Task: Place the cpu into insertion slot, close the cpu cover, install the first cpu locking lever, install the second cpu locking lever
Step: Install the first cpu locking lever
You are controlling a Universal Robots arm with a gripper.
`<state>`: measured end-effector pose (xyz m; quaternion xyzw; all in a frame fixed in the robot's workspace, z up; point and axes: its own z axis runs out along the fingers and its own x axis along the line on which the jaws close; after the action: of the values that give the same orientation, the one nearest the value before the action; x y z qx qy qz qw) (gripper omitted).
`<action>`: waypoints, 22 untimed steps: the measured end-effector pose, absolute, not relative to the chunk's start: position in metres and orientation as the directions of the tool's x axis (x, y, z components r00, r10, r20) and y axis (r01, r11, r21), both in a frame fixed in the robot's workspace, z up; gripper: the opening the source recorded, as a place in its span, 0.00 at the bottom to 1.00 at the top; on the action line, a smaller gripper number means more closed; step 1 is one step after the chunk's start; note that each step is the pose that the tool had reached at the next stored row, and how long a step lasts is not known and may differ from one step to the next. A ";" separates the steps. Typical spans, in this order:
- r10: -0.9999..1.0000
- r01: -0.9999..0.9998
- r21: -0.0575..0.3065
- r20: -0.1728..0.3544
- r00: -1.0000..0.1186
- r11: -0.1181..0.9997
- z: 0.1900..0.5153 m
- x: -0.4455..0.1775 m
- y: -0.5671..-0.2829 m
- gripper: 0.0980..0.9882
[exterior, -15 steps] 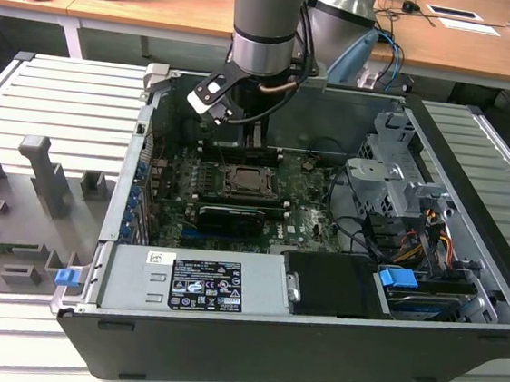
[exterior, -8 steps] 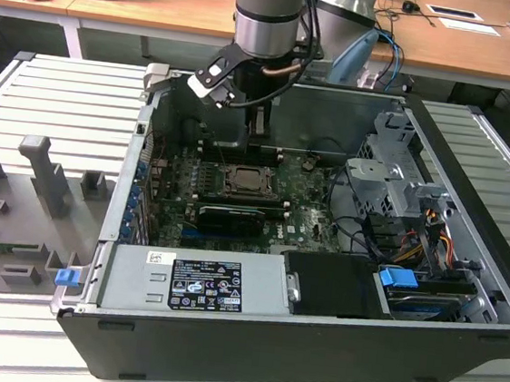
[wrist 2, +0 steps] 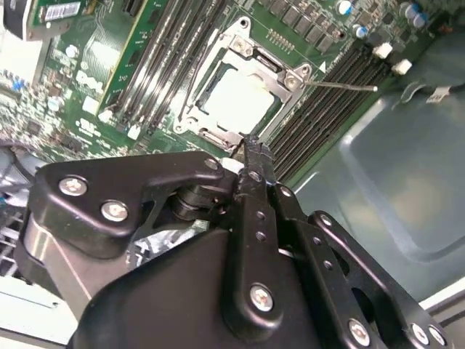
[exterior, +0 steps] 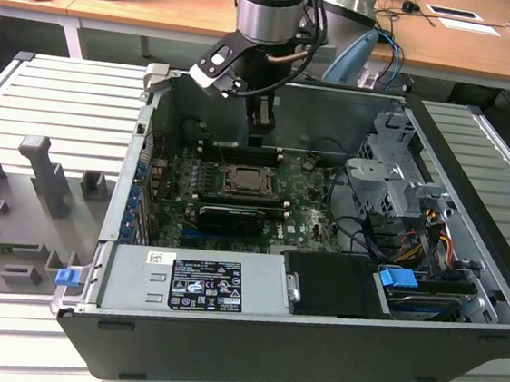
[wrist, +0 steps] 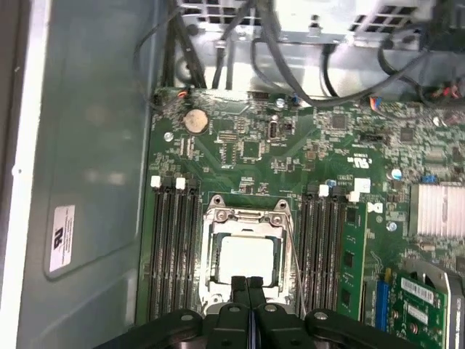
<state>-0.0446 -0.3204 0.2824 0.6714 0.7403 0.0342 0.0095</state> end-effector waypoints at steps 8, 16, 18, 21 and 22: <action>0.969 0.968 0.063 0.032 -0.244 0.241 0.279 -0.046 -0.320 0.01; 0.883 0.882 0.063 0.032 -0.469 0.466 0.279 -0.046 -0.320 0.01; 0.860 0.860 0.063 0.032 -0.509 0.507 0.279 -0.046 -0.320 0.01; 0.807 0.807 0.063 0.032 -0.590 0.587 0.279 -0.046 -0.320 0.01; 0.797 0.797 0.063 0.032 -0.603 0.600 0.279 -0.046 -0.320 0.01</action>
<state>-0.0455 -0.3204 0.2790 0.4457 0.8945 0.0353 -0.0003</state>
